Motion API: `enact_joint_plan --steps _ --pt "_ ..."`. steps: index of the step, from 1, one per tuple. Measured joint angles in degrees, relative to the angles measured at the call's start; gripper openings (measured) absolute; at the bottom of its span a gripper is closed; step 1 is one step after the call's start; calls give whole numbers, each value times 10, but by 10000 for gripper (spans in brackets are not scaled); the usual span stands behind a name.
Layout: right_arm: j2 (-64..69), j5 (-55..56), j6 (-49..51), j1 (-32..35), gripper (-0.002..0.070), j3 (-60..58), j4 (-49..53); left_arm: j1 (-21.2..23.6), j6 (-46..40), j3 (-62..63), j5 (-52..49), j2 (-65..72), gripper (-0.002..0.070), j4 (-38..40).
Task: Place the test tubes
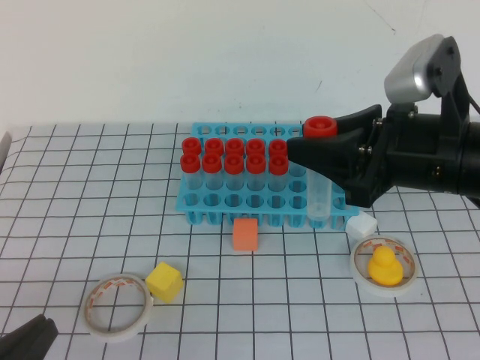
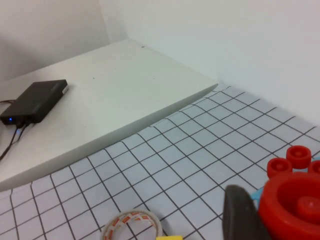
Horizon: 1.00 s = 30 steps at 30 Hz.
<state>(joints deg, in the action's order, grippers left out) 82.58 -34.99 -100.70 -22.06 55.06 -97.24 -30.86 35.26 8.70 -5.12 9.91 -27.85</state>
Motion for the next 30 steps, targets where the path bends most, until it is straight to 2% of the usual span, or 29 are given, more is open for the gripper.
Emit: enact_joint_plan --steps 7,9,11,18,21,26,30 --pt "0 21 -23 0 268 7 3 0 0 0 0 0 0 0" --pt "0 42 -2 -2 268 24 30 0 0 0 0 0 0 0" --pt "0 78 60 -7 268 43 76 0 0 0 -1 0 0 0" --pt "33 316 671 -23 268 101 539 0 0 0 -1 0 0 1" --pt "57 386 893 -36 268 101 716 0 0 0 -1 0 0 1" --pt "99 527 1133 -47 268 80 1019 0 0 0 -2 0 0 1" --pt "156 705 1241 -49 268 76 1158 0 0 0 -2 0 0 1"
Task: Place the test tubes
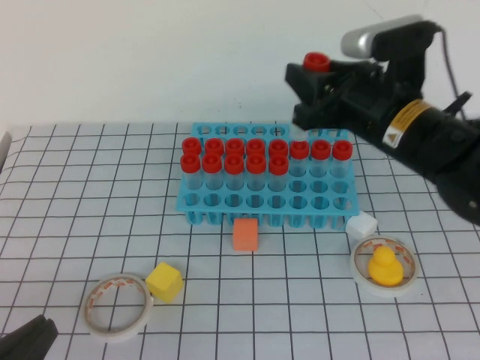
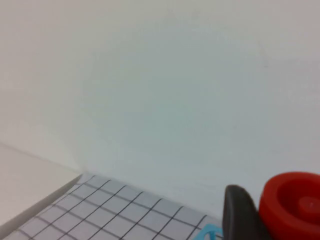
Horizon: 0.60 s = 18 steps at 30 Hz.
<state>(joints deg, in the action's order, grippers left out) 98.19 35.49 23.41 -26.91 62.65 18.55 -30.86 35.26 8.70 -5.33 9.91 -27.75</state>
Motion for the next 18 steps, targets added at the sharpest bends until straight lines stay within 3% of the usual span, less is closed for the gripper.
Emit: enact_joint_plan --steps 4,10,18 --pt "32 15 -20 -3 268 -1 5 0 0 0 0 0 0 0" --pt "59 -8 -129 -3 268 -1 -61 0 0 0 0 0 0 0" --pt "114 27 -151 -3 268 -1 -84 0 0 0 0 0 -1 0"
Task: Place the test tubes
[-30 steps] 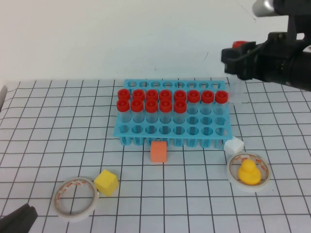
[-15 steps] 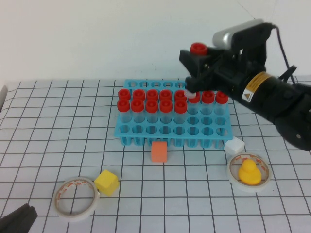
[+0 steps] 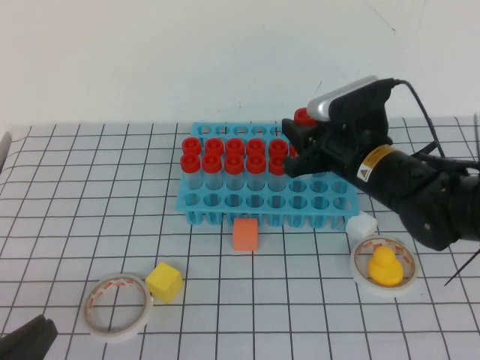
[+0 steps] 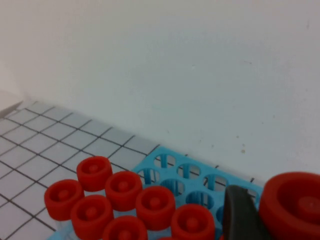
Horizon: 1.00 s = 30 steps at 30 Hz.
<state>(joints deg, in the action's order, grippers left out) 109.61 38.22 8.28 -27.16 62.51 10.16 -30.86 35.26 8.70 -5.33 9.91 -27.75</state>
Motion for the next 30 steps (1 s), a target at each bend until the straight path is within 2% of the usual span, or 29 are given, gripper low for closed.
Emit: enact_joint_plan --steps 8,20,30 --pt "61 118 -2 0 268 0 -28 0 0 0 -1 0 -1 0" --pt "77 118 -23 0 268 0 -31 0 0 0 -1 0 -1 -1" --pt "102 136 -26 0 267 0 -79 0 0 0 -1 0 -1 -1"
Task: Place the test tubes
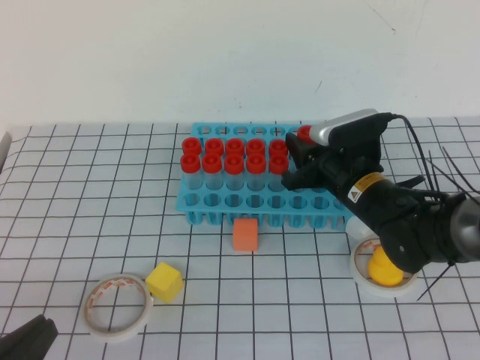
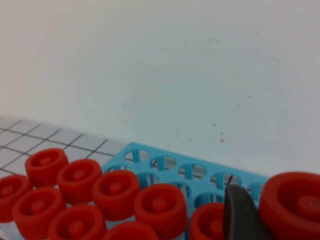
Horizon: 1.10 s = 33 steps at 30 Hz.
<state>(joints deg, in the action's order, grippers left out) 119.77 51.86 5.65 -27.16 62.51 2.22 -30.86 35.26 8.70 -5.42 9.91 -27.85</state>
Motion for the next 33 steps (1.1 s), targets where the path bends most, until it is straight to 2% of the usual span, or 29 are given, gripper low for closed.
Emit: enact_joint_plan --steps 11,25,33 --pt "17 43 8 0 267 0 -1 0 0 0 0 0 -1 0" --pt "18 47 27 0 267 0 64 0 0 0 0 0 -1 0" --pt "19 38 -5 0 267 0 8 0 0 0 0 0 -1 0"
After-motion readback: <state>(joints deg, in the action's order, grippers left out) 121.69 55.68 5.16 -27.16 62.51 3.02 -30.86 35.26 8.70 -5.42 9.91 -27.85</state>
